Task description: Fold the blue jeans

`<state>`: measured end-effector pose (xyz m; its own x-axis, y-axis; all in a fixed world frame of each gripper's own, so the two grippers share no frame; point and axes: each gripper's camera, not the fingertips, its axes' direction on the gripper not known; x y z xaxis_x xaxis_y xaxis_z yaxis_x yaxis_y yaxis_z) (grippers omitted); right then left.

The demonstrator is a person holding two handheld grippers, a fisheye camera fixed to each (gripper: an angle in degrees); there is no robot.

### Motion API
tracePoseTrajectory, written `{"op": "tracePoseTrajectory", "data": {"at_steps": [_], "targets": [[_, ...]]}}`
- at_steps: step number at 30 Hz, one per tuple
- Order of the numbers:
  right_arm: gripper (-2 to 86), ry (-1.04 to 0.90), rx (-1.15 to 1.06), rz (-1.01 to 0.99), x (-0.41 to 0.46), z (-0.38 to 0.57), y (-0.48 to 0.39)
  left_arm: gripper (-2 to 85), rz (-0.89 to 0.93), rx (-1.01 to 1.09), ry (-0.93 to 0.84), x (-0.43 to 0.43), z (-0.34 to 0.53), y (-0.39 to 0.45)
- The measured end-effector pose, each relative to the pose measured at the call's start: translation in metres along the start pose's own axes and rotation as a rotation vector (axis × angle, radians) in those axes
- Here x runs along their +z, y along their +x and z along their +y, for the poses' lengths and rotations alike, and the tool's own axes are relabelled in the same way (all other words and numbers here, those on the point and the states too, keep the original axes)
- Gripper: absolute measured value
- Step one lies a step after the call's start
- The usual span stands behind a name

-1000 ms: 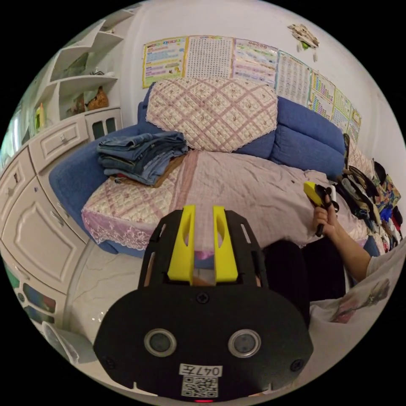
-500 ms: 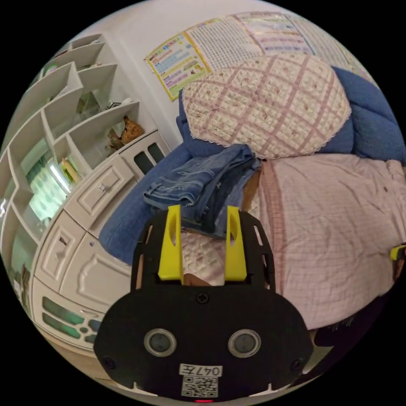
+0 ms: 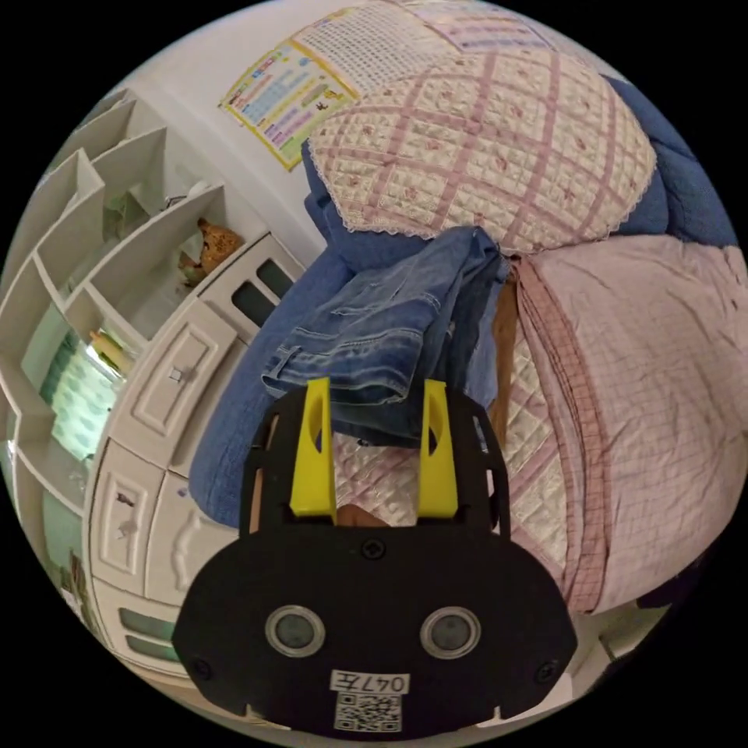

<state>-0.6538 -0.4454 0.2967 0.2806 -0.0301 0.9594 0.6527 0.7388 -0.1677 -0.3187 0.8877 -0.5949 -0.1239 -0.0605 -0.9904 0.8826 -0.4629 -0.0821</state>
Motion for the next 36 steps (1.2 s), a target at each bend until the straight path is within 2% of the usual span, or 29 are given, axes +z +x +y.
{"op": "tracePoseTrajectory", "data": {"at_steps": [6, 10, 12, 15, 20, 24, 27, 30, 33, 35, 36], "targets": [[-1.3, 0.011, 0.001, -0.021, 0.013, -0.016, -0.007, 16.8, -0.164, 0.13, 0.014, -0.012, -0.018, 0.042], [-1.3, 0.022, 0.007, -0.044, 0.019, -0.025, -0.011, 14.3, -0.281, 0.323, 0.027, -0.018, -0.024, 0.091], [-1.3, 0.023, 0.01, -0.047, 0.022, -0.028, -0.013, 13.6, -0.306, 0.349, 0.013, -0.019, -0.03, 0.101], [-1.3, 0.02, 0.011, -0.047, 0.025, -0.034, -0.018, 13.5, -0.249, 0.273, -0.029, -0.022, -0.049, 0.088], [-1.3, 0.035, 0.019, -0.067, 0.026, -0.04, -0.026, 6.5, 0.071, -0.002, -0.107, -0.036, -0.085, 0.029], [-1.3, 0.055, 0.013, -0.085, 0.022, -0.042, -0.033, 4.7, 0.072, 0.009, -0.084, -0.072, -0.095, 0.026], [-1.2, 0.056, 0.003, -0.094, 0.02, -0.043, -0.039, 4.0, 0.111, 0.048, 0.013, -0.127, -0.091, 0.038], [-0.9, 0.06, -0.015, -0.087, 0.017, -0.043, -0.049, 3.6, 0.148, 0.064, 0.102, -0.191, -0.059, 0.046], [1.3, 0.106, -0.044, 0.031, 0.013, -0.041, -0.068, 3.3, 0.182, 0.047, 0.129, -0.228, -0.004, 0.048], [8.8, 0.192, -0.006, 0.071, 0.023, -0.053, -0.086, 3.2, 0.25, 0.002, 0.149, -0.244, 0.04, 0.042], [9.7, 0.206, 0.006, 0.047, 0.029, -0.06, -0.089, 3.1, 0.267, -0.012, 0.156, -0.249, 0.049, 0.04]]}}
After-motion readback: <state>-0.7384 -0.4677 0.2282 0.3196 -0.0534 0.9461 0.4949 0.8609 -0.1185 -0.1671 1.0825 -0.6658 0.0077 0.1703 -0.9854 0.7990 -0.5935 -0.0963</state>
